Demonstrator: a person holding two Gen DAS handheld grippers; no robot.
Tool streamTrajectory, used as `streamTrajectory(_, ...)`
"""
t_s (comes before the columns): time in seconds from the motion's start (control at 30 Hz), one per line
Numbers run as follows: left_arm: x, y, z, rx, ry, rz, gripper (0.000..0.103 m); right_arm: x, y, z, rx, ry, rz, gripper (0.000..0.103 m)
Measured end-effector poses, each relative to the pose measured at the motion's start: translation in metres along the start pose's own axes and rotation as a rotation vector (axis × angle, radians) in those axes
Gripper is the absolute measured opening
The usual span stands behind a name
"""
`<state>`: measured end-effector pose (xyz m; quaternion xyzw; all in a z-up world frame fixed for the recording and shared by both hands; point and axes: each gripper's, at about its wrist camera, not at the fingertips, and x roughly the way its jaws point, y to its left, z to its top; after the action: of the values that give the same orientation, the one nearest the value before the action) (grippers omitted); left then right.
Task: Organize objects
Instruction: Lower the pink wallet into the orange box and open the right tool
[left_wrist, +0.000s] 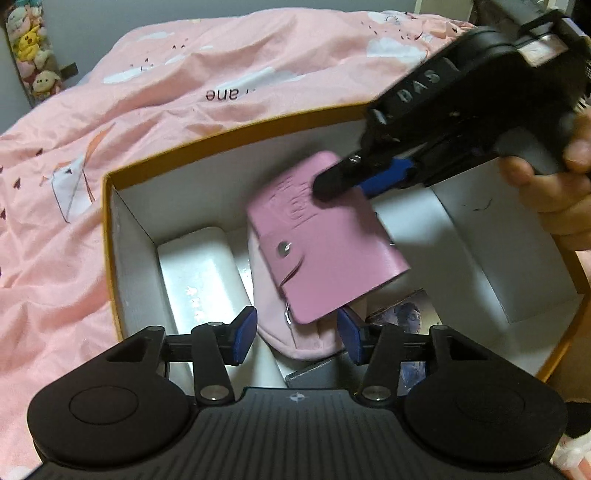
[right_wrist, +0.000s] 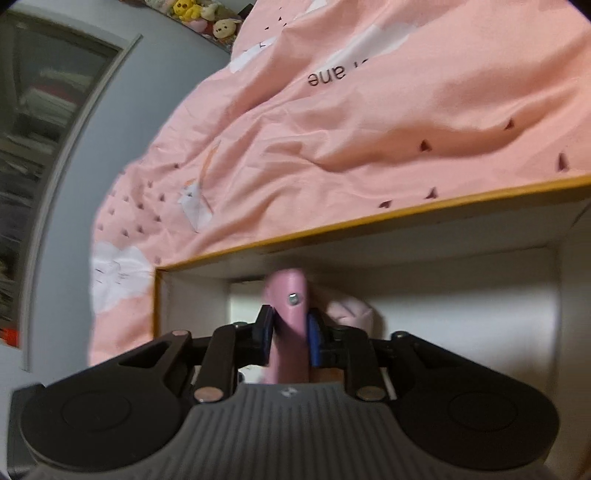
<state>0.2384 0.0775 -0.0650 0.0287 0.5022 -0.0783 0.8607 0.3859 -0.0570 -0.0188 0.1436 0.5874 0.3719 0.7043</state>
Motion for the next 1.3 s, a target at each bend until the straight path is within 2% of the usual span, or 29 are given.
streamTrajectory(0.03, 0.002, 0.002, 0.000, -0.014, 0.006, -0.005, 0.045, -0.002, 0.003, -0.001, -0.030, -0.004, -0.045, 0.031)
streamTrajectory(0.07, 0.003, 0.004, -0.001, -0.026, 0.011, -0.003, 0.041, -0.004, 0.008, -0.004, -0.075, -0.009, -0.091, 0.037)
streamTrajectory(0.13, 0.003, 0.008, -0.002, -0.048, 0.003, -0.006, 0.034, -0.007, 0.011, -0.009, -0.117, -0.007, -0.135, 0.042)
streamTrajectory(0.23, 0.001, 0.012, -0.004, -0.088, -0.010, -0.031, 0.030, -0.009, 0.006, -0.018, -0.115, 0.011, -0.136, 0.047)
streamTrajectory(0.4, 0.002, 0.010, -0.004, -0.114, -0.012, -0.018, 0.025, -0.003, -0.018, -0.031, 0.031, 0.068, -0.076, 0.049)
streamTrajectory(0.43, 0.003, 0.010, -0.004, -0.118, -0.009, -0.017, 0.023, -0.003, -0.020, -0.034, 0.050, 0.071, -0.065, 0.048)
streamTrajectory(0.47, 0.004, 0.010, -0.003, -0.123, -0.004, -0.018, 0.022, -0.002, -0.023, -0.036, 0.074, 0.065, -0.063, 0.038)
streamTrajectory(0.5, 0.005, 0.011, -0.004, -0.127, 0.002, -0.019, 0.019, -0.003, -0.025, -0.038, 0.085, 0.049, -0.071, 0.033)
streamTrajectory(0.57, 0.006, 0.010, -0.005, -0.134, 0.010, -0.028, 0.018, -0.011, -0.030, -0.040, 0.117, 0.018, -0.044, 0.022)
streamTrajectory(0.67, 0.004, 0.011, -0.006, -0.154, 0.005, -0.063, 0.018, -0.029, -0.026, -0.039, 0.130, -0.017, 0.003, 0.016)
streamTrajectory(0.83, -0.001, 0.013, -0.007, -0.161, -0.011, -0.078, 0.018, -0.051, -0.016, -0.033, 0.171, -0.073, 0.091, 0.012)
streamTrajectory(0.9, -0.002, 0.013, -0.008, -0.162, -0.016, -0.082, 0.018, -0.052, -0.015, -0.034, 0.198, -0.082, 0.149, 0.000)
streamTrajectory(0.97, -0.003, 0.014, -0.009, -0.168, -0.008, -0.089, 0.018, -0.051, -0.012, -0.034, 0.229, -0.099, 0.214, 0.000)
streamTrajectory(1.0, -0.003, 0.015, -0.010, -0.170, -0.017, -0.092, 0.018, -0.048, -0.008, -0.032, 0.227, -0.097, 0.212, 0.000)
streamTrajectory(1.13, -0.006, 0.017, -0.008, -0.188, -0.033, -0.087, 0.019, -0.035, -0.001, -0.036, 0.198, -0.072, 0.083, 0.000)
streamTrajectory(1.23, -0.011, 0.019, -0.005, -0.193, -0.051, -0.081, 0.019, -0.031, -0.008, -0.039, 0.196, -0.077, 0.026, 0.009)
streamTrajectory(1.3, -0.012, 0.020, -0.002, -0.188, -0.055, -0.076, 0.019, -0.035, -0.009, -0.042, 0.179, -0.096, -0.004, 0.030)
